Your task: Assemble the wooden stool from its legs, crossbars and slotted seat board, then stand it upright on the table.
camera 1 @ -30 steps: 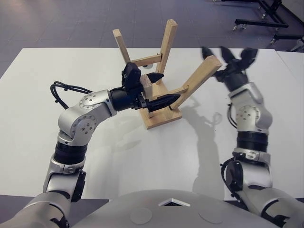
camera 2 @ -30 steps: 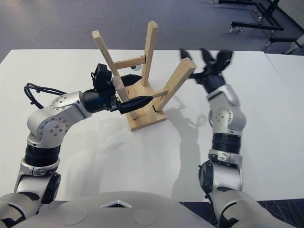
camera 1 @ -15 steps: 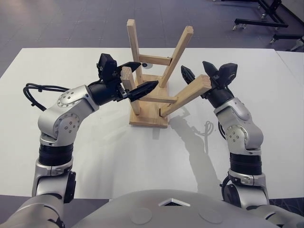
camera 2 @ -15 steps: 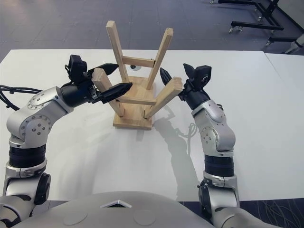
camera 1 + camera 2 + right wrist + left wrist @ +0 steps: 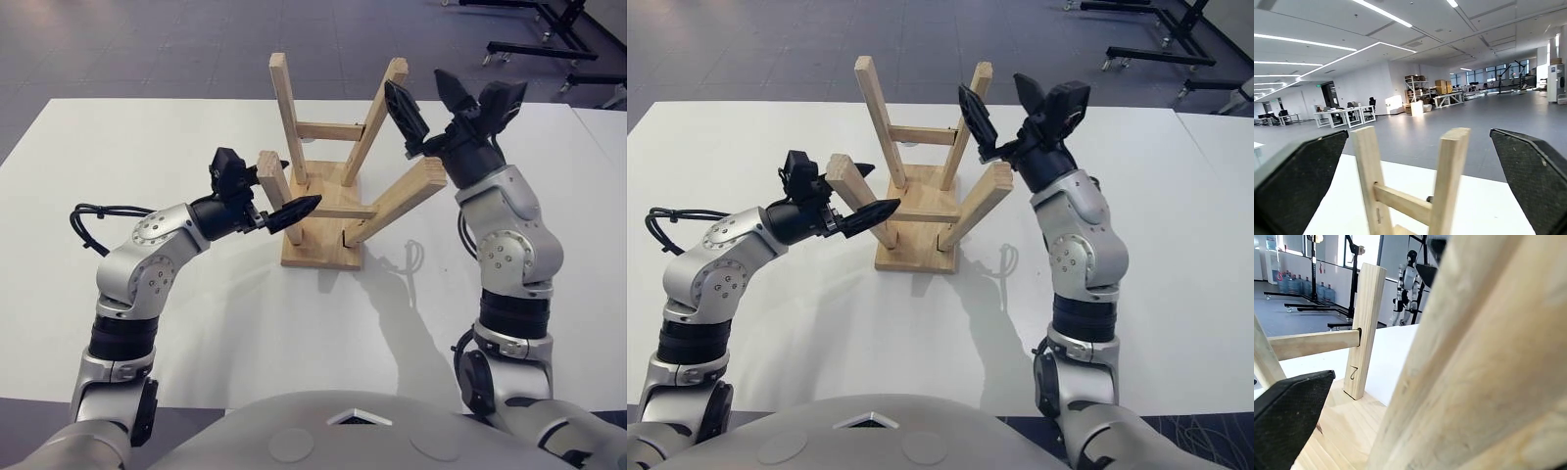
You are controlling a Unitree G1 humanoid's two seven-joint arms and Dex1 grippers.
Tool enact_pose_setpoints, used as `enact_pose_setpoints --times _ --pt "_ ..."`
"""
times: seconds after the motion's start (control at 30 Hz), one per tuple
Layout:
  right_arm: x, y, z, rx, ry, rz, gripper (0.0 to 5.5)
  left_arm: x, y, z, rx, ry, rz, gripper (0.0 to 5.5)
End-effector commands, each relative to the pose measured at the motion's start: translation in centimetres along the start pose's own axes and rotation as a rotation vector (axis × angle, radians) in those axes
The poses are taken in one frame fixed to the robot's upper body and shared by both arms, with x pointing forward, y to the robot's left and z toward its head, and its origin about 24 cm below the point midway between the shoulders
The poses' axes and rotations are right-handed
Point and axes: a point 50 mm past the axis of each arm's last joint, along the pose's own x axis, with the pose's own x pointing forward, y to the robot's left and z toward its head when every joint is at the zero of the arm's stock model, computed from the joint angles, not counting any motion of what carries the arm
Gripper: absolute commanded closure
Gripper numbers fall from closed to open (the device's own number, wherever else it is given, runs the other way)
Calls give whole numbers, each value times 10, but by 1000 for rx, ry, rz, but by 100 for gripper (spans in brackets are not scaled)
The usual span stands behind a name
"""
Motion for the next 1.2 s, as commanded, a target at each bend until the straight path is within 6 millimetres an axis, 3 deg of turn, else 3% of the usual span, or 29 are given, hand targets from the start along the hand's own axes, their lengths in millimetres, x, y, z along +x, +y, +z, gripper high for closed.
enact_pose_setpoints --times 0.03,0.3,0.37,0.47,0.67,0.93,1.0,1.1,1.2 --pt "3 -9 18 -5 -76 -29 14 -10 -2 19 90 -73 16 10" --pt "12 6 65 74 -262 81 14 -38 -33 76 209 -371 -113 10" --pt "8 23 78 122 -296 201 14 -37 -33 91 205 -438 -95 10" --pt "-5 44 83 176 -270 395 14 -16 -36 108 149 -513 -78 10" --pt "-12 49 71 218 -184 486 14 15 -44 101 57 -466 -103 10" --pt "-6 59 101 231 -291 566 14 8 -42 104 63 -445 -82 10" --pt "-10 59 85 287 -234 553 14 18 -30 78 57 -286 -11 10" --pt "-20 60 33 387 -61 506 14 27 -24 38 31 -112 12 10" --pt "-30 76 -23 411 160 505 14 32 -22 2 -25 6 -2 10"
